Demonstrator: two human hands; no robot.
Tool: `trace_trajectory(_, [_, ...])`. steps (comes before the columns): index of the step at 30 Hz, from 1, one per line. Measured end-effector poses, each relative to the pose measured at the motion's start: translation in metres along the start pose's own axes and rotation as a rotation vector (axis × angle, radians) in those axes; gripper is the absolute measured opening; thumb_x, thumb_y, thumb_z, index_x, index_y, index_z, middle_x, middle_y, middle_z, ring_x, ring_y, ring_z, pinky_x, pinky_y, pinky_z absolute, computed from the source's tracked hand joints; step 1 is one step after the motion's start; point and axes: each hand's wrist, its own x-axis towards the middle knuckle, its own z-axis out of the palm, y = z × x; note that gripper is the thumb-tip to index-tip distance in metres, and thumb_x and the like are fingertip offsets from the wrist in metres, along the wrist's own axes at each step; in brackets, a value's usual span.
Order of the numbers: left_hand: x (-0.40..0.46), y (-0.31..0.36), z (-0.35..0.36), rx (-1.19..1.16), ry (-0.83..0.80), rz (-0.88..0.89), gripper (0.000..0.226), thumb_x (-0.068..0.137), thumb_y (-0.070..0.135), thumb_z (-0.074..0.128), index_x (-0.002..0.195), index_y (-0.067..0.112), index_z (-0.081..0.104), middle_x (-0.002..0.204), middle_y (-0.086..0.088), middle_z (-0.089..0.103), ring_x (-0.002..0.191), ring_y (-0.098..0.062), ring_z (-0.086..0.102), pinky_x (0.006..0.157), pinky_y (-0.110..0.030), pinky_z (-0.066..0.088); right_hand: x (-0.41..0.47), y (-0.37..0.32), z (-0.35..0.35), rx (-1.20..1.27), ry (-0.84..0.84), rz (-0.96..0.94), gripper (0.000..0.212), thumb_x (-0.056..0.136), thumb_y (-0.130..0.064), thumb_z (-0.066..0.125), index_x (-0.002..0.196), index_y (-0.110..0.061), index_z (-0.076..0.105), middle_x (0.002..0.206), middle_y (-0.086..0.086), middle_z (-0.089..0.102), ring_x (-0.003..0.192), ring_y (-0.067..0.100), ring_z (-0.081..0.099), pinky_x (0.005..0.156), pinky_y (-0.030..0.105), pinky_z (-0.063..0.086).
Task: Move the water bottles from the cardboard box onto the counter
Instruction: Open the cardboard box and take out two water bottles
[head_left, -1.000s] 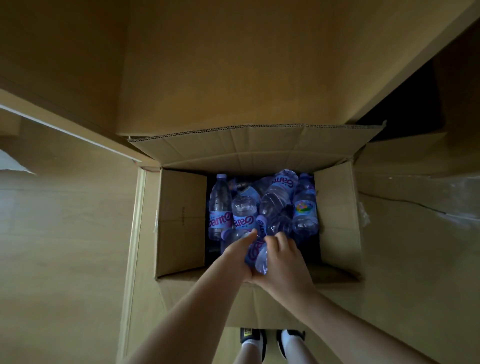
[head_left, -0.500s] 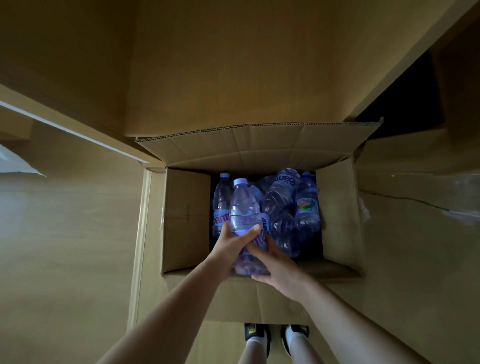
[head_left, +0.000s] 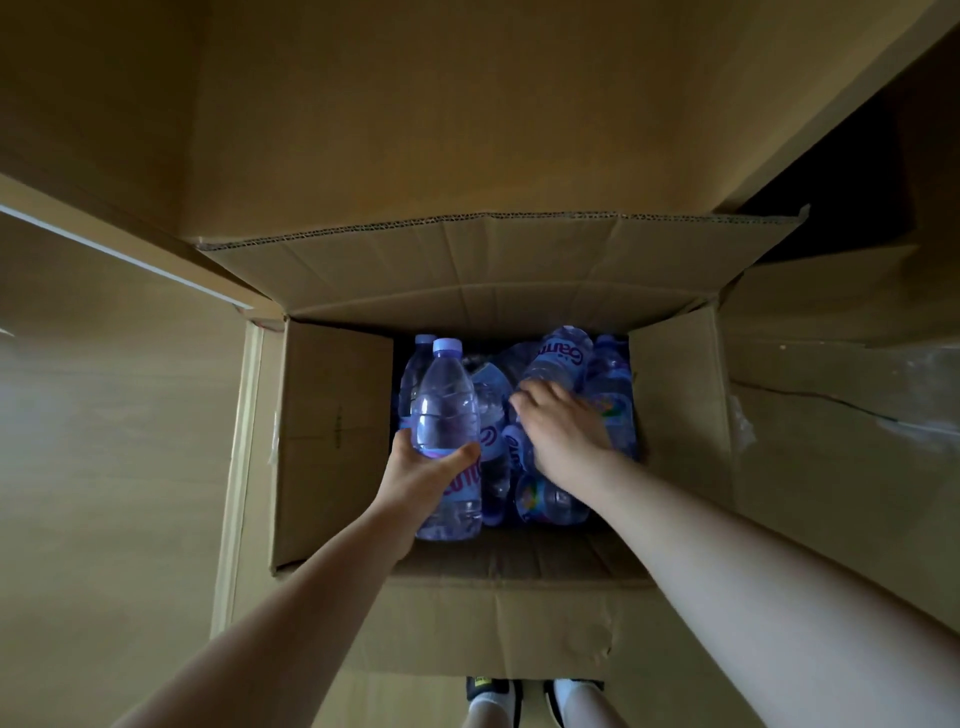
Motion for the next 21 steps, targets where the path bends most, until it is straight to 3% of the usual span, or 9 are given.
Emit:
trace_trajectory(3, [0.011, -0.001, -0.002, 0.004, 0.014, 0.022, 0.053, 0.077, 0.028, 0.079, 0.116, 0.014, 0.047, 0.100, -0.007, 0.065, 0.082, -0.017, 0.068, 0.056, -0.024, 0.052, 0.010, -0.013, 0.019, -0.189, -0.065, -0.029, 0.064, 0.079, -0.005, 0.069, 0.136, -0.012, 0.042, 0.144, 0.011, 0.033, 0.134, 0.030, 0.030, 0.103, 0.040, 0.035])
trace_trajectory(6, [0.017, -0.005, -0.006, -0.013, 0.014, 0.061, 0.036, 0.077, 0.026, 0.079, 0.104, 0.017, 0.056, 0.089, -0.003, 0.070, 0.072, -0.012, 0.071, 0.052, -0.024, 0.054, 0.004, -0.014, 0.036, -0.240, -0.045, 0.013, 0.064, 0.079, -0.010, 0.071, 0.136, -0.015, 0.040, 0.142, 0.016, 0.032, 0.131, 0.033, 0.032, 0.096, 0.040, 0.041])
trace_trajectory(11, [0.020, -0.016, -0.012, -0.029, 0.027, 0.079, 0.035, 0.077, 0.025, 0.079, 0.102, 0.021, 0.054, 0.091, 0.000, 0.069, 0.076, -0.012, 0.070, 0.058, -0.023, 0.055, 0.012, -0.011, 0.032, -0.326, 0.049, -0.149, 0.037, 0.082, -0.006, 0.065, 0.117, -0.013, 0.057, 0.140, 0.013, 0.039, 0.129, 0.030, 0.037, 0.093, 0.043, 0.042])
trace_trajectory(14, [0.015, -0.022, -0.015, -0.040, 0.041, 0.055, 0.043, 0.077, 0.023, 0.079, 0.111, 0.017, 0.053, 0.098, -0.004, 0.067, 0.082, -0.014, 0.069, 0.062, -0.025, 0.055, 0.007, 0.006, 0.007, -0.414, 0.225, -0.301, 0.027, 0.073, -0.015, 0.074, 0.098, -0.011, 0.067, 0.116, 0.010, 0.058, 0.115, 0.027, 0.055, 0.091, 0.043, 0.047])
trace_trajectory(16, [0.010, -0.024, -0.017, -0.034, 0.047, 0.037, 0.051, 0.077, 0.022, 0.079, 0.118, 0.014, 0.049, 0.103, -0.007, 0.066, 0.087, -0.019, 0.068, 0.069, -0.030, 0.056, 0.001, 0.019, -0.017, -0.296, 0.317, -0.325, 0.031, 0.068, -0.022, 0.080, 0.090, -0.004, 0.067, 0.103, 0.013, 0.062, 0.109, 0.031, 0.061, 0.090, 0.046, 0.050])
trace_trajectory(18, [0.003, -0.026, -0.020, -0.036, 0.036, 0.014, 0.052, 0.076, 0.023, 0.080, 0.117, 0.016, 0.048, 0.104, -0.007, 0.065, 0.089, -0.021, 0.068, 0.075, -0.036, 0.058, -0.011, 0.028, -0.035, -0.138, 0.353, -0.269, 0.035, 0.070, -0.023, 0.081, 0.086, 0.002, 0.064, 0.106, 0.018, 0.062, 0.108, 0.035, 0.062, 0.087, 0.047, 0.052])
trace_trajectory(21, [-0.010, -0.024, -0.022, -0.047, 0.019, -0.009, 0.044, 0.075, 0.026, 0.080, 0.106, 0.025, 0.048, 0.103, -0.006, 0.065, 0.090, -0.023, 0.069, 0.081, -0.045, 0.058, -0.046, 0.029, -0.043, 0.162, 0.353, -0.109, 0.043, 0.076, -0.024, 0.079, 0.107, 0.001, 0.062, 0.114, 0.014, 0.065, 0.095, 0.027, 0.068, 0.067, 0.026, 0.050])
